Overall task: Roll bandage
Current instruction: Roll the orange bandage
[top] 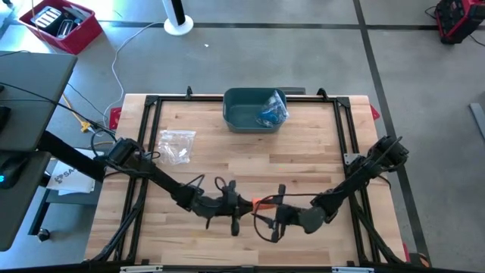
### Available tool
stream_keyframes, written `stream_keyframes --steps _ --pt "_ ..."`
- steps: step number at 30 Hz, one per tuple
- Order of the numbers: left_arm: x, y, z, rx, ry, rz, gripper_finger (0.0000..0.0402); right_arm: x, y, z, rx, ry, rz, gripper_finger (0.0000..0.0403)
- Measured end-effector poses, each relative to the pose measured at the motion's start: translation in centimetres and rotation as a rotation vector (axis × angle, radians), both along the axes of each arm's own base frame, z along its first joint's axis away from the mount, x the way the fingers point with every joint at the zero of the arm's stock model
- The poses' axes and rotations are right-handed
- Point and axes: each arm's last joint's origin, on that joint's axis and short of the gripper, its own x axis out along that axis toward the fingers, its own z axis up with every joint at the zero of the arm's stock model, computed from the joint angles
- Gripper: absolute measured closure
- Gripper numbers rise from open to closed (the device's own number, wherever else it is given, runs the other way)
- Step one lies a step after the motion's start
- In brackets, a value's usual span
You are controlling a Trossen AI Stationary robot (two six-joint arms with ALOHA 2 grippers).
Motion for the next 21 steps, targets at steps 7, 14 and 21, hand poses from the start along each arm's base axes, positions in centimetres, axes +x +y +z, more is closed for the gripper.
stream_keyframes --steps 7,14,21 --pt "0.8 0.5 -1.3 -0.096 0.023 -0.087 0.0391 -0.7 0.1 -1.7 -0.053 0.15 -0.008 0.0235" --pt "0.8 0.4 -1.3 -0.167 0.019 -0.096 0.0391 -2.0 0.9 -1.6 -0.063 0.123 -0.121 0.0235" --pt "1.0 0.1 -1.8 -0.239 -0.025 -0.092 0.0391 -3.1 1.6 -0.4 0.046 0.076 -0.113 0.0235"
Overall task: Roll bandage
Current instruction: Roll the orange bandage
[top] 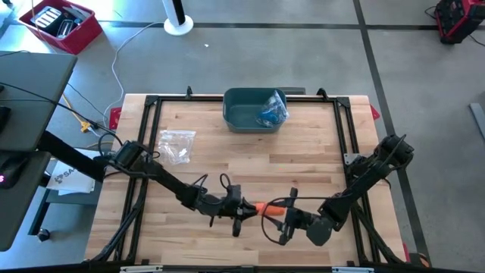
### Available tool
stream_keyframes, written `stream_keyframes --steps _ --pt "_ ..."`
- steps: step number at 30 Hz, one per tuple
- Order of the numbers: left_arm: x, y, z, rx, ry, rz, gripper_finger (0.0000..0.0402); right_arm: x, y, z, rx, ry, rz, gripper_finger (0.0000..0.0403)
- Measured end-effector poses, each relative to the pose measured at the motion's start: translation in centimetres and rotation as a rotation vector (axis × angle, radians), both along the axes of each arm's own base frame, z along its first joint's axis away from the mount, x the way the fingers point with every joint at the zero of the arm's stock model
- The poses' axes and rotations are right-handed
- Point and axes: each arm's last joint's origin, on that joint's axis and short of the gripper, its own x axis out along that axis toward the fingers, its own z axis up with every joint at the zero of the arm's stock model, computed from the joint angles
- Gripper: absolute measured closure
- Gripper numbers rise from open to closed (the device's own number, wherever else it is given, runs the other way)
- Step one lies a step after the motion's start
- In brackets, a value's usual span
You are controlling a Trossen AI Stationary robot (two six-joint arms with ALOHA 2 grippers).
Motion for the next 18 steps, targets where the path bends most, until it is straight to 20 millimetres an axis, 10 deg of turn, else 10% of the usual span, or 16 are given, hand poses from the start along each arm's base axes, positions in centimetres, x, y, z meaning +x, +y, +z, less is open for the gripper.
stream_keyframes --steps 18 --pt "0.1 -0.6 -0.2 -0.208 -0.088 -0.009 0.0391 -2.2 1.2 0.6 0.023 -0.062 -0.115 0.0235"
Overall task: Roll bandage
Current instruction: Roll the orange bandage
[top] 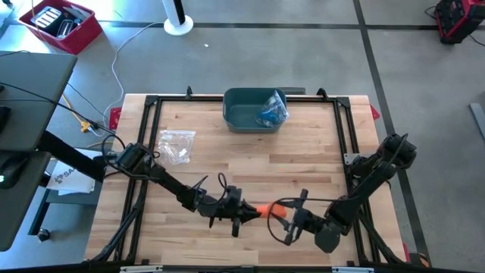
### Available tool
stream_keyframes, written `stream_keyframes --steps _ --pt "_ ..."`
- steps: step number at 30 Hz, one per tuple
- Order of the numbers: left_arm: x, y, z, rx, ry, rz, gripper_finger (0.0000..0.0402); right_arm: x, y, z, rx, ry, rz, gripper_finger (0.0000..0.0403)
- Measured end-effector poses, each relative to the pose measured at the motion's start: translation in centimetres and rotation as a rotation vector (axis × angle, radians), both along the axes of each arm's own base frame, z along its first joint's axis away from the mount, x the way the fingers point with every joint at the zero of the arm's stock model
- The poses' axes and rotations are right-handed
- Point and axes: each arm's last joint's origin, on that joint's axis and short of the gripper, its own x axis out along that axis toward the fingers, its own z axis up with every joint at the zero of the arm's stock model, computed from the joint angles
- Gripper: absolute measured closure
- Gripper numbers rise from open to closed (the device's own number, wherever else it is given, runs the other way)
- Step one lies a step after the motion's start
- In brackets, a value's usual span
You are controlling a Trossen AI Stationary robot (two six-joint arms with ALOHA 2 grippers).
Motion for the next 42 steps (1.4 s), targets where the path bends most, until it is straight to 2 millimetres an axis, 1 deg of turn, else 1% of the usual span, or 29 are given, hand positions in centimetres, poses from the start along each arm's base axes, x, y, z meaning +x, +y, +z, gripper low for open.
stream_keyframes --steps 5,7,10,14,16,19,21,26,28,30,34,38,40,42 --pt "-0.1 0.1 -0.1 0.005 0.012 0.084 0.0391 1.2 -0.9 0.0 0.035 0.012 0.031 0.0235" --pt "-0.1 0.1 -0.1 0.012 0.01 0.077 0.0391 1.7 -1.6 -0.1 0.045 0.01 -0.003 0.0235" --pt "-0.1 0.0 0.0 0.014 0.003 0.067 0.0391 2.6 -2.7 0.2 0.123 -0.057 -0.091 0.0235" --pt "-0.3 -0.4 0.0 0.012 -0.001 0.065 0.0391 3.7 -4.0 0.2 0.103 -0.044 -0.116 0.0235" --pt "-0.4 -0.5 0.1 0.025 -0.006 0.061 0.0391 4.0 -4.5 0.2 0.113 -0.05 -0.134 0.0236" --pt "-0.5 -0.9 -0.2 0.039 0.008 0.009 0.0391 4.4 -5.2 0.3 0.126 -0.071 -0.185 0.0235" --pt "-0.5 -1.2 0.0 0.033 -0.002 -0.008 0.0391 4.6 -5.5 0.2 0.133 -0.07 -0.194 0.0235" --pt "-0.3 -1.8 0.8 0.049 -0.028 -0.018 0.0391 4.4 -5.7 -0.4 0.075 0.003 -0.176 0.0235" --pt "-0.4 -1.9 0.8 0.061 -0.03 -0.015 0.0391 3.9 -5.3 -0.2 0.031 0.029 -0.161 0.0235" --pt "-0.3 -1.9 0.7 0.076 -0.025 -0.004 0.0391 2.9 -4.8 0.5 -0.005 0.05 -0.129 0.0235" --pt "-0.3 -1.7 0.8 0.121 -0.033 0.009 0.0391 -0.2 -3.8 2.9 -0.05 0.078 -0.041 0.0235" --pt "-0.6 -2.1 1.2 0.177 -0.052 -0.003 0.0391 -3.4 -2.9 5.0 -0.051 0.086 0.078 0.0235" --pt "-0.7 -2.4 1.3 0.235 -0.062 0.001 0.0391 -4.8 -2.5 5.6 -0.04 0.096 0.151 0.0235" --pt "-0.8 -2.5 1.5 0.301 -0.069 0.005 0.0391 -5.8 -2.0 5.8 -0.021 0.107 0.206 0.0235"
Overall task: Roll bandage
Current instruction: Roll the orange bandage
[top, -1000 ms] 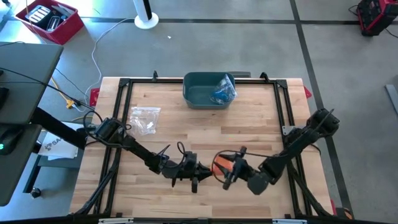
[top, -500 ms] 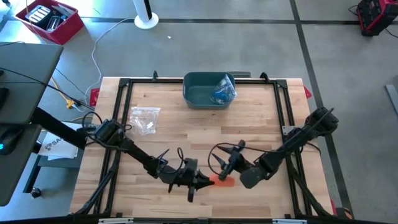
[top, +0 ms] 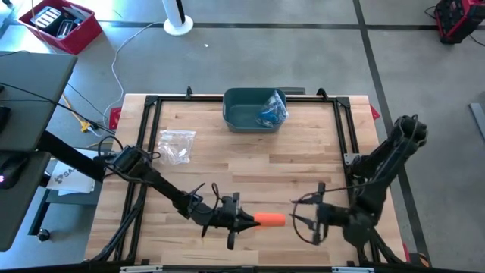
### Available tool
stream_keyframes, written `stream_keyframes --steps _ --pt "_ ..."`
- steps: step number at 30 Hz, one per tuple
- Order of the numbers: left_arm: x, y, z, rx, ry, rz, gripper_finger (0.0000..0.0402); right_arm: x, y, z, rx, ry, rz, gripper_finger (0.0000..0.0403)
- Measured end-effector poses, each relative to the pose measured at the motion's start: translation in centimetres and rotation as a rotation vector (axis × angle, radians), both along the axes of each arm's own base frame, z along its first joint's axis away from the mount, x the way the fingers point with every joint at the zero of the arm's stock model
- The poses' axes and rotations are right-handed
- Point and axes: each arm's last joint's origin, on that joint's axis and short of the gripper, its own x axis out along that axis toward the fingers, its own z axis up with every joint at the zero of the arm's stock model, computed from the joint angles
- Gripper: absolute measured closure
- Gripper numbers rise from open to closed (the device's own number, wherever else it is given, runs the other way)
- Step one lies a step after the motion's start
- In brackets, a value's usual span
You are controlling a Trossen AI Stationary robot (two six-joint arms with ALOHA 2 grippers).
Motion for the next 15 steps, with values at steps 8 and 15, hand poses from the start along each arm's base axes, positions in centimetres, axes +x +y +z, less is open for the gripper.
stream_keyframes --steps 8,15 --pt "-0.2 -0.4 3.0 0.335 -0.086 0.015 0.0391 -1.6 3.0 -2.9 0.013 0.176 0.259 0.0236" --pt "0.2 -1.8 5.5 0.574 -0.085 -0.007 0.0391 -0.6 3.7 -5.8 -0.067 0.153 0.101 0.0236"
